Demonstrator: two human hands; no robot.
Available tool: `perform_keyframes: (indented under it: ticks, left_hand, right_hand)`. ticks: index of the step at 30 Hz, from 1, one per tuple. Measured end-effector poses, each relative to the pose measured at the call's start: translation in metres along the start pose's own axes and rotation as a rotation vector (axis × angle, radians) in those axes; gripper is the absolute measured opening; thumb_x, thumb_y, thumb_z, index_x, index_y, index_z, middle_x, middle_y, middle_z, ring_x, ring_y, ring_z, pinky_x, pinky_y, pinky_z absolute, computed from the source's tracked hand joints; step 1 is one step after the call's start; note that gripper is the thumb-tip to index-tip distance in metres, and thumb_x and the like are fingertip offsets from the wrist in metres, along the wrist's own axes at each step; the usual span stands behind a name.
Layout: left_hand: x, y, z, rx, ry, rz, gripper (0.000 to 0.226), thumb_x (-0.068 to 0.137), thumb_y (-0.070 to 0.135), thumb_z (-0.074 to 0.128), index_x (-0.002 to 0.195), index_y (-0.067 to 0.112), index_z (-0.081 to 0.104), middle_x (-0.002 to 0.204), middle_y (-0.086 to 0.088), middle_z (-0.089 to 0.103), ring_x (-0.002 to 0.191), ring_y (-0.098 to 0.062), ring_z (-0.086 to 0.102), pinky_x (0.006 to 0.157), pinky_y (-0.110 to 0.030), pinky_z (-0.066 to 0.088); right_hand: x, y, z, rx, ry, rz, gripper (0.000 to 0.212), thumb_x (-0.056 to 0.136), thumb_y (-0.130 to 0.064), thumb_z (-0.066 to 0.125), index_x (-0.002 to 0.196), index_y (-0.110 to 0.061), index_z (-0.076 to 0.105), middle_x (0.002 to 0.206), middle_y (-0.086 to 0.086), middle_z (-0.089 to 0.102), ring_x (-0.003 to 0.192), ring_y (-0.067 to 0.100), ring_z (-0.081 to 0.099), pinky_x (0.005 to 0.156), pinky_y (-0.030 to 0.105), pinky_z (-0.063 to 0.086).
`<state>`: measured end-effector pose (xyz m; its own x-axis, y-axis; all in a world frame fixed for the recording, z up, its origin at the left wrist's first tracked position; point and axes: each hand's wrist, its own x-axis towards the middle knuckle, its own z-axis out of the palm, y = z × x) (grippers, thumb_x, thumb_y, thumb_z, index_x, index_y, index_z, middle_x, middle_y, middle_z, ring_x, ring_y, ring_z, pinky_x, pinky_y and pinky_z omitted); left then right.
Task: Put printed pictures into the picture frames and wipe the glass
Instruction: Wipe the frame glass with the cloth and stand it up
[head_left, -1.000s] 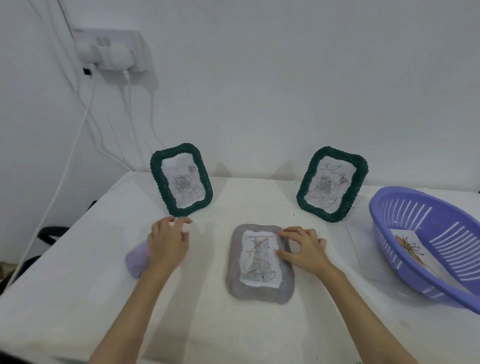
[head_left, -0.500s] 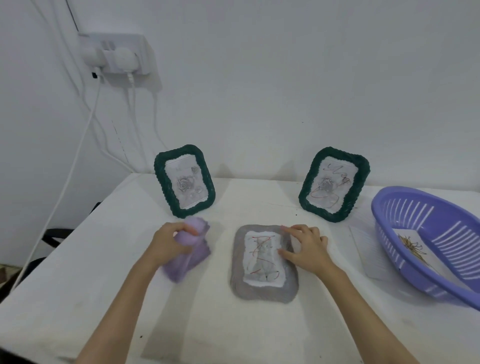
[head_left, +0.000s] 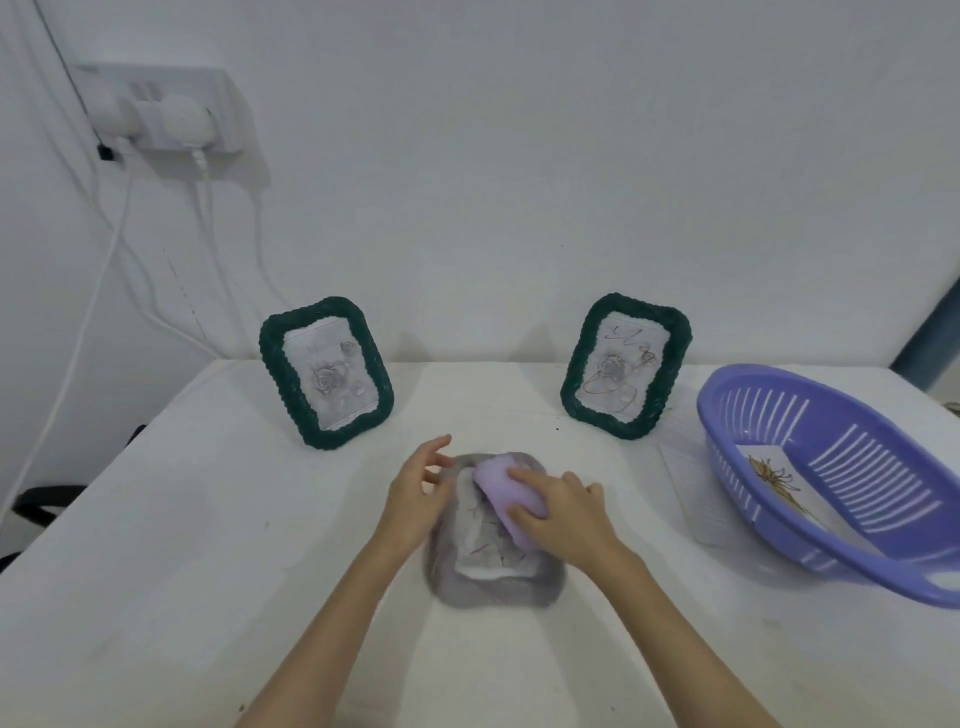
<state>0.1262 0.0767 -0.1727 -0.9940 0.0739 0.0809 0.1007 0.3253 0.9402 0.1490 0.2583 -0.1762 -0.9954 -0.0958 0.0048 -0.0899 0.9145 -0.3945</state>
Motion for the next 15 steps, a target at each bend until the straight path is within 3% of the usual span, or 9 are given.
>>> perform_keyframes:
  ticks: [2,3,5,9,11,13,15]
  left_hand:
    - [0.002,-0.012,-0.003,0.154,-0.005,0.030,0.032,0.087,0.017,0.059,0.119,0.018,0.055,0.113,-0.006,0.057,0.099,-0.018,0.052,0.084,-0.014,0.041]
    - [0.002,-0.018,-0.005,0.203,-0.023,0.040,0.039,0.083,0.032,0.059,0.119,0.018,0.056,0.120,-0.006,0.055,0.109,-0.021,0.049,0.095,-0.023,0.040]
    - [0.002,-0.024,-0.009,0.312,-0.090,0.040,0.074,0.064,0.064,0.046,0.126,0.023,0.052,0.135,-0.001,0.046,0.127,-0.022,0.037,0.109,-0.035,0.028]
    - [0.001,-0.028,-0.015,0.574,-0.361,0.037,0.128,0.032,0.094,0.044,0.144,0.038,0.017,0.156,0.014,0.004,0.143,-0.012,0.002,0.115,-0.041,0.005]
    - [0.001,-0.034,-0.017,0.625,-0.476,0.022,0.143,0.025,0.097,0.043,0.147,0.034,0.002,0.155,0.016,-0.008,0.143,-0.011,-0.008,0.116,-0.040,-0.003]
    - [0.001,-0.040,-0.020,0.649,-0.571,0.001,0.149,0.027,0.090,0.056,0.146,0.031,-0.010,0.155,0.014,-0.016,0.142,-0.010,-0.016,0.116,-0.038,-0.011]
    - [0.000,-0.042,-0.021,0.677,-0.595,0.007,0.147,0.032,0.078,0.067,0.146,0.030,-0.015,0.154,0.012,-0.019,0.141,-0.010,-0.020,0.115,-0.037,-0.013]
  right_hand:
    - [-0.003,0.002,0.005,-0.074,-0.013,-0.009,0.045,0.093,-0.043,0.039,0.138,-0.039,0.034,0.136,-0.002,0.049,0.113,0.024,0.044,0.092,0.040,0.027]
    - [-0.003,0.002,0.007,-0.109,-0.008,-0.014,0.046,0.093,-0.044,0.038,0.138,-0.039,0.034,0.135,-0.002,0.047,0.113,0.024,0.043,0.091,0.040,0.028]
    - [-0.002,0.002,0.008,-0.208,0.059,-0.024,0.046,0.090,-0.047,0.038,0.135,-0.037,0.039,0.127,0.003,0.049,0.108,0.025,0.044,0.087,0.040,0.030]
    - [0.001,-0.004,0.016,-0.373,0.417,-0.087,0.051,0.073,-0.056,0.040,0.109,-0.028,0.063,0.101,0.006,0.062,0.075,0.026,0.055,0.063,0.033,0.039]
    - [0.002,-0.006,0.024,-0.440,0.419,-0.102,0.047,0.074,-0.055,0.038,0.103,-0.029,0.065,0.098,0.004,0.064,0.071,0.024,0.054,0.060,0.033,0.040]
    - [0.002,-0.005,0.030,-0.495,0.413,-0.101,0.041,0.075,-0.050,0.041,0.099,-0.028,0.066,0.093,0.004,0.065,0.068,0.024,0.054,0.057,0.033,0.040]
    - [0.005,-0.003,0.033,-0.475,0.415,-0.076,0.034,0.072,-0.043,0.057,0.098,-0.024,0.068,0.089,0.005,0.066,0.066,0.025,0.054,0.056,0.035,0.042]
